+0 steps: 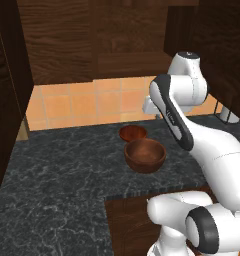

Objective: Pick up the bowls on the counter and stack them on top of one another in the open cabinet. Place the smaller bowl on top of the larger bowl.

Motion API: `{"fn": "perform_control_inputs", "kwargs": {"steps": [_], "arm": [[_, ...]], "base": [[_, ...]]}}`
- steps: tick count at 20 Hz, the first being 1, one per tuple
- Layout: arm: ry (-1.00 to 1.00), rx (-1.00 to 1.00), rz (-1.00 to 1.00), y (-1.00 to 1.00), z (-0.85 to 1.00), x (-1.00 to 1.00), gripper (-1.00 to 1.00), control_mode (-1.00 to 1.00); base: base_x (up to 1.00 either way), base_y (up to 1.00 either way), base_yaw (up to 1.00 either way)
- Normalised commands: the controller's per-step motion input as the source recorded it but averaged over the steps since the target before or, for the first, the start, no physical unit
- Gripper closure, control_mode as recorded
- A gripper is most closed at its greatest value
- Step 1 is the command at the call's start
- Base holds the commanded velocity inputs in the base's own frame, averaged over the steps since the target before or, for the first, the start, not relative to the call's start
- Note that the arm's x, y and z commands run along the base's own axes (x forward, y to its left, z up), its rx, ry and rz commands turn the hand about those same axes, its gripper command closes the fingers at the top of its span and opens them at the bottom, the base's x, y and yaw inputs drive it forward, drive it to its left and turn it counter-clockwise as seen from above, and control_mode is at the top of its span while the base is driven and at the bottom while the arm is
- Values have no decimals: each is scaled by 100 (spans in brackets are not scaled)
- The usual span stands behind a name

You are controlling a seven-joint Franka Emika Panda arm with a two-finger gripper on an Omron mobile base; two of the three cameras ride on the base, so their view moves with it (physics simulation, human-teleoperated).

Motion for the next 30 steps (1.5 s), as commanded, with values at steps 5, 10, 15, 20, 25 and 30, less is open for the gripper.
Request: {"fn": "perform_control_inputs", "kwargs": {"steps": [5,10,15,20,25,30], "arm": [[0,-2,-1,-14,-20,13,-100,-100],[0,-3,-7,-17,-72,68,-100,-100],[0,0,-7,-7,-75,90,-100,-100],[0,4,-8,-4,-54,83,-100,-100],[0,8,-10,-18,-51,73,-100,-100],[0,0,-12,-3,-42,66,-100,-100]], "base": [[0,0,0],[0,0,0],[0,0,0],[0,0,0],[0,0,0],[0,0,0]]}}
